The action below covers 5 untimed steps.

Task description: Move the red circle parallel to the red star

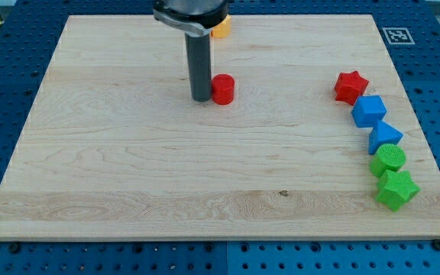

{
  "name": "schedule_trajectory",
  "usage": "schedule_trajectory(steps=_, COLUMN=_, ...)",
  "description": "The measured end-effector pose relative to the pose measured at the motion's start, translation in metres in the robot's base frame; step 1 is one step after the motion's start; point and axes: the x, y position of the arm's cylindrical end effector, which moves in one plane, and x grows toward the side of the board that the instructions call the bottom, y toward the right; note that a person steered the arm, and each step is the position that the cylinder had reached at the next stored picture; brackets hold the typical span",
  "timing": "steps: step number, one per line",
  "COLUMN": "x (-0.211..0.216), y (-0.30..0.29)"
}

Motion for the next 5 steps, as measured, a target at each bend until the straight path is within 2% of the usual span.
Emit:
schedule_trajectory(steps=2, x=-0.018, y=0.055)
schedule_trajectory(steps=5, x=0.008, y=0.132)
